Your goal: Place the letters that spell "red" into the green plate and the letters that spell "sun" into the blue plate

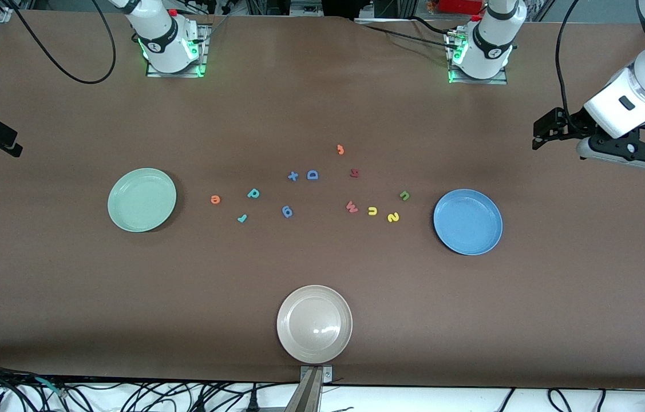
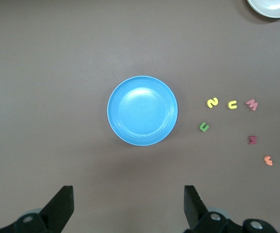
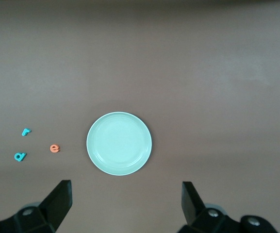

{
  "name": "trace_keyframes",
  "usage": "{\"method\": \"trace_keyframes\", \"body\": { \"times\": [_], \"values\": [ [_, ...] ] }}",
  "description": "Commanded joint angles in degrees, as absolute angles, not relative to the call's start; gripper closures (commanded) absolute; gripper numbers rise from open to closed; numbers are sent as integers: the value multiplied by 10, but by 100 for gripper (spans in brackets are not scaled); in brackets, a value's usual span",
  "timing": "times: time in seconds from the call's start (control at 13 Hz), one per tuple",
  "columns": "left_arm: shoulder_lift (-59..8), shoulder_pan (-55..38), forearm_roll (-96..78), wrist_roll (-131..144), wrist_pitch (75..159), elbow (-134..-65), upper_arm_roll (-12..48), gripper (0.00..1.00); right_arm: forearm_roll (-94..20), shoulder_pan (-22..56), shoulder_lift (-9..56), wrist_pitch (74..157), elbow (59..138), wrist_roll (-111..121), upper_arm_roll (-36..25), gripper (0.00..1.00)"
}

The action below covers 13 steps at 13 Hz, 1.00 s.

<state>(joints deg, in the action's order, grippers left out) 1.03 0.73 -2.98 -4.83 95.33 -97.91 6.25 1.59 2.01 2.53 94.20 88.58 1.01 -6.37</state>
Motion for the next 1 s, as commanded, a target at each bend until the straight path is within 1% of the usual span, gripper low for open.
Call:
{"method": "trace_keyframes", "body": {
  "times": [0.0, 0.92],
  "values": [
    [4, 10, -18, -47, 951, -964, 67, 0, 9, 18, 28, 937, 879, 7, -60, 0],
    [3, 10, -18, -48, 951, -964, 67, 0, 13, 18, 35, 937, 883, 13, -58, 0]
  ]
}}
